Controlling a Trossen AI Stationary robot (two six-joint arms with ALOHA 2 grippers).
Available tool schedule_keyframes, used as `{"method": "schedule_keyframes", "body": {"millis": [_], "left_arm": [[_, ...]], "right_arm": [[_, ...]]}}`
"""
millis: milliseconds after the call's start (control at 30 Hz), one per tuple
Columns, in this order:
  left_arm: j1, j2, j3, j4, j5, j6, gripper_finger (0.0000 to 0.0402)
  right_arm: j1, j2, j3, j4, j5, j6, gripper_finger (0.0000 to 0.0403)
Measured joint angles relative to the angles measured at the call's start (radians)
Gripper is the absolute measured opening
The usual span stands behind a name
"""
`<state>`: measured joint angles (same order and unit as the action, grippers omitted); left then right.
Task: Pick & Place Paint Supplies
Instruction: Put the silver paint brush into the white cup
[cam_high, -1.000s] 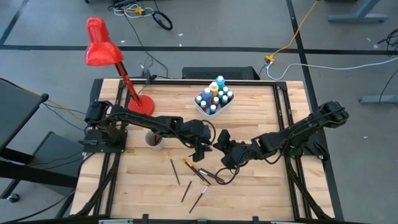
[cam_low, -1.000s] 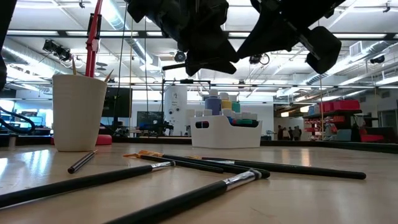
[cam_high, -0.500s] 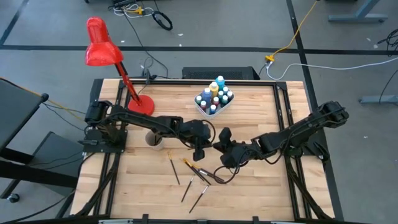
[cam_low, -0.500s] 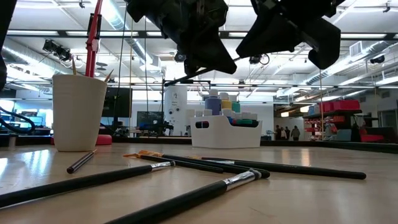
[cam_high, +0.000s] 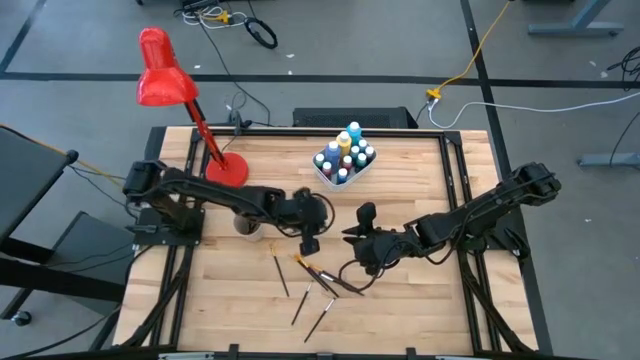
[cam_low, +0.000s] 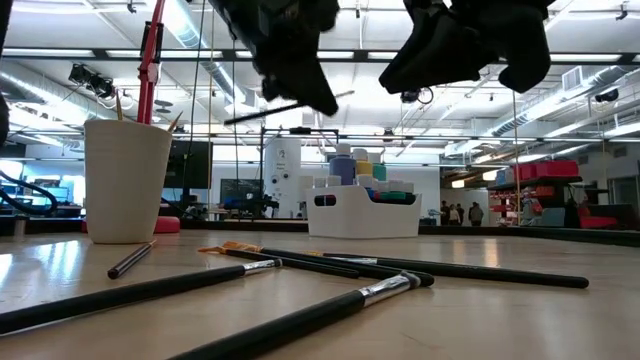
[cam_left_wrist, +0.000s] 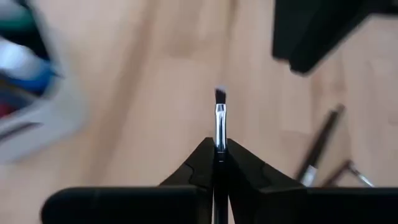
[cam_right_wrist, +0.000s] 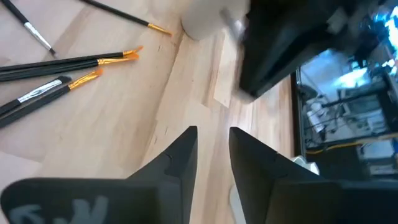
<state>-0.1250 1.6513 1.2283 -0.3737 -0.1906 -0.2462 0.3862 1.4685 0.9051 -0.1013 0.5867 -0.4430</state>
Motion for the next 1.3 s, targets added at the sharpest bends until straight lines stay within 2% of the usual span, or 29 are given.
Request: {"method": "schedule_keyframes", "body": {"millis": [67, 267, 433, 533, 633, 800, 933, 1033, 1300], "left_arm": [[-0.019, -0.053, -0.001, -0.045, -0.075, -0.005, 0.0022], [-0.096, -0.229, -0.002, -0.038, -0.245, 0.040, 0.0024], [-0.190, -0.392, -0.023, -0.051, -0.512, 0.077, 0.0029], [-0.251, -0.467, -0.093, -0.038, -0.691, 0.058, 0.0022], [-0.302, -0.519, -0.218, -0.018, -0.892, -0.045, 0.0022], [-0.327, -0.549, -0.457, 0.116, -1.108, -0.203, 0.0033], [-0.327, -0.548, -0.605, 0.243, -1.150, -0.318, 0.0031], [-0.327, -0.538, -0.682, 0.318, -1.122, -0.410, 0.0026], [-0.327, -0.537, -0.724, 0.327, -0.992, -0.405, 0.0063]], "right_arm": [[0.000, 0.000, 0.000, -0.006, 0.000, 0.029, 0.0101], [0.000, 0.000, 0.000, -0.016, -0.002, 0.072, 0.0107], [0.000, 0.000, 0.000, -0.019, -0.003, 0.072, 0.0107], [0.000, 0.000, 0.000, -0.020, -0.003, 0.083, 0.0107], [0.000, 0.000, 0.000, -0.023, -0.003, 0.096, 0.0107], [0.000, 0.000, 0.000, -0.024, -0.003, 0.095, 0.0107], [0.000, 0.000, 0.000, -0.013, -0.031, 0.095, 0.0107], [0.000, 0.000, 0.000, -0.010, -0.063, 0.095, 0.0107], [0.000, 0.000, 0.000, -0.011, -0.081, 0.094, 0.0107]]}}
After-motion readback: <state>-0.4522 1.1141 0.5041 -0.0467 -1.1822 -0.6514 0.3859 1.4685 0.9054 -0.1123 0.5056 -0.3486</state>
